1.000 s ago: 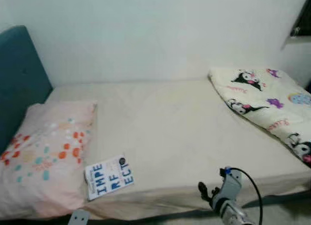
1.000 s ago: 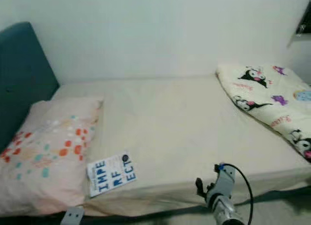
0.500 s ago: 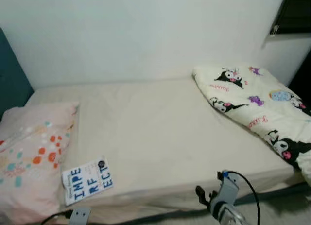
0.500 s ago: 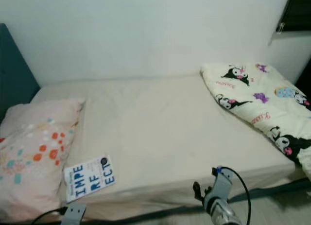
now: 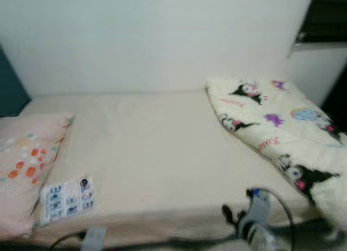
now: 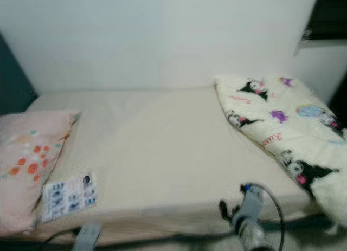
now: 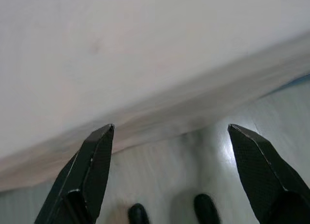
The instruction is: Clean up the room
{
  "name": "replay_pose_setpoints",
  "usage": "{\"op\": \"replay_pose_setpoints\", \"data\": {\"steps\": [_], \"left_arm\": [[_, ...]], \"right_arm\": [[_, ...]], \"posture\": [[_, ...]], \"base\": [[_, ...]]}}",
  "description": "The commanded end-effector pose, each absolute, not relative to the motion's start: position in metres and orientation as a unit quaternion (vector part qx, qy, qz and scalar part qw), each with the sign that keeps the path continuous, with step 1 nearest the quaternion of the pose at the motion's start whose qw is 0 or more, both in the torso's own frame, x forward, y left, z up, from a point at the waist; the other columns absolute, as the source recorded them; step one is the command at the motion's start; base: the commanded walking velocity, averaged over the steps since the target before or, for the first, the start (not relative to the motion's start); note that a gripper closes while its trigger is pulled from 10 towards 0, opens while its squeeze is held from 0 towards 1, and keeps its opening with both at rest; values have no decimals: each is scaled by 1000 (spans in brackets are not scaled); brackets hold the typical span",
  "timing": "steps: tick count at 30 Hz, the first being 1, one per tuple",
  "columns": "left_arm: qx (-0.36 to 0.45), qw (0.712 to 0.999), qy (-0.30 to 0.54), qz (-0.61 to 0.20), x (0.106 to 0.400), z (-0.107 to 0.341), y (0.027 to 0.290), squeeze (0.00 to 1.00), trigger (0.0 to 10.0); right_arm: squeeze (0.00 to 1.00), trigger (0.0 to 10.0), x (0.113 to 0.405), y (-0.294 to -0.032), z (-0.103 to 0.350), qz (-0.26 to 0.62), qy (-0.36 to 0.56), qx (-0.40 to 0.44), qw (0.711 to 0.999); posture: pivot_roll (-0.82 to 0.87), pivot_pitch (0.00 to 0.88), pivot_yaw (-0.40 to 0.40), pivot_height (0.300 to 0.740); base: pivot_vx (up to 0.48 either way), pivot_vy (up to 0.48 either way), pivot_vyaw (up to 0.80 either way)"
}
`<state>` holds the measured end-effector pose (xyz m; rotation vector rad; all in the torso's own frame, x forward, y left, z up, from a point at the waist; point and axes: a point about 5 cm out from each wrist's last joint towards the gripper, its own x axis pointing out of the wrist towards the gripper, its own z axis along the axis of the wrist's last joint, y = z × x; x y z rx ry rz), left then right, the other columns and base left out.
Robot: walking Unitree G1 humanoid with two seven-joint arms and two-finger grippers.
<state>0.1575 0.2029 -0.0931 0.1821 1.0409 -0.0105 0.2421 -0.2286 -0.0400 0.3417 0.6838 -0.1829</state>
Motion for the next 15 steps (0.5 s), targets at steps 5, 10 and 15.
{"op": "replay_pose_setpoints", "data": {"steps": [5,10,15], "left_arm": [[94,864,495,-9,161,-91,204,0,10000],[96,864,494,-13,162,-91,203,0,10000],[97,865,493,-17,163,-91,201,0,10000]], "right_arm": [[0,10000,250,-226,-35,-95,318,175,927],[0,10000,252,-227,-33,-100,315,172,928],[0,10000,256,-231,-29,-110,304,172,931]], "posture": [[-52,0,-12,740],[-52,0,-12,740],[-55,0,-7,740]], "base": [[0,-453,0],[0,-454,0],[0,-454,0]]}}
